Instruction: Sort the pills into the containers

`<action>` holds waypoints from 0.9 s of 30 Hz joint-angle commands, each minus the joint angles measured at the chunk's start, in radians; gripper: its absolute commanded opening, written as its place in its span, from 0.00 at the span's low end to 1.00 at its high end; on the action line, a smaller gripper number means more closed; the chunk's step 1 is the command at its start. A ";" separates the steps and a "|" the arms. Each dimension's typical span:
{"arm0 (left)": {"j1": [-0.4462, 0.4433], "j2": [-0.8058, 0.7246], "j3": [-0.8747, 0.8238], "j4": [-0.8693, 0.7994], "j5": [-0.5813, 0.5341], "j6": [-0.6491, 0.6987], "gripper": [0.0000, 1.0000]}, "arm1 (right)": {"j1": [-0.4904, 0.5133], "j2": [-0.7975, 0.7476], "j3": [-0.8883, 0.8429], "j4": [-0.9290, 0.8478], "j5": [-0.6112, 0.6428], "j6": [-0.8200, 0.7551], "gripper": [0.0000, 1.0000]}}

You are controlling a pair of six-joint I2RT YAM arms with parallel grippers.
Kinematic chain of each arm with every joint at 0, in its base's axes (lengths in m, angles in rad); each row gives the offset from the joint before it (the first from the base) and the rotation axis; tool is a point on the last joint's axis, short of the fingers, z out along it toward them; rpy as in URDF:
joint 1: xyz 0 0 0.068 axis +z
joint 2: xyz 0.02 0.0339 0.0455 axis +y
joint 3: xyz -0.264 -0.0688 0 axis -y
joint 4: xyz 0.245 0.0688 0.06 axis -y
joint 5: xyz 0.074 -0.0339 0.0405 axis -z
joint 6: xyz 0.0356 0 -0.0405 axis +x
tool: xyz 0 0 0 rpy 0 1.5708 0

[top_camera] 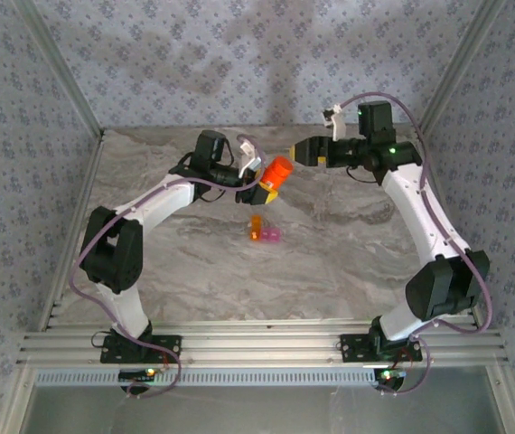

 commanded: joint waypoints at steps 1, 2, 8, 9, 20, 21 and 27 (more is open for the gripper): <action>0.010 0.014 0.043 -0.028 0.054 0.044 0.00 | 0.001 0.003 0.027 -0.098 -0.034 -0.254 0.80; 0.009 0.015 0.047 -0.038 0.058 0.051 0.00 | -0.001 0.011 0.034 -0.104 -0.039 -0.275 0.80; 0.011 0.024 0.065 -0.083 0.077 0.077 0.00 | 0.016 0.092 0.130 -0.158 -0.105 -0.330 0.83; 0.010 0.026 0.066 -0.087 0.079 0.080 0.00 | 0.020 0.103 0.141 -0.162 -0.107 -0.334 0.83; 0.010 0.030 0.071 -0.109 0.088 0.095 0.00 | 0.058 0.195 0.207 -0.226 -0.154 -0.360 0.79; 0.010 0.030 0.072 -0.109 0.088 0.094 0.00 | 0.061 0.199 0.207 -0.231 -0.154 -0.363 0.78; 0.011 0.033 0.076 -0.110 0.089 0.096 0.00 | 0.072 0.212 0.206 -0.252 -0.154 -0.372 0.70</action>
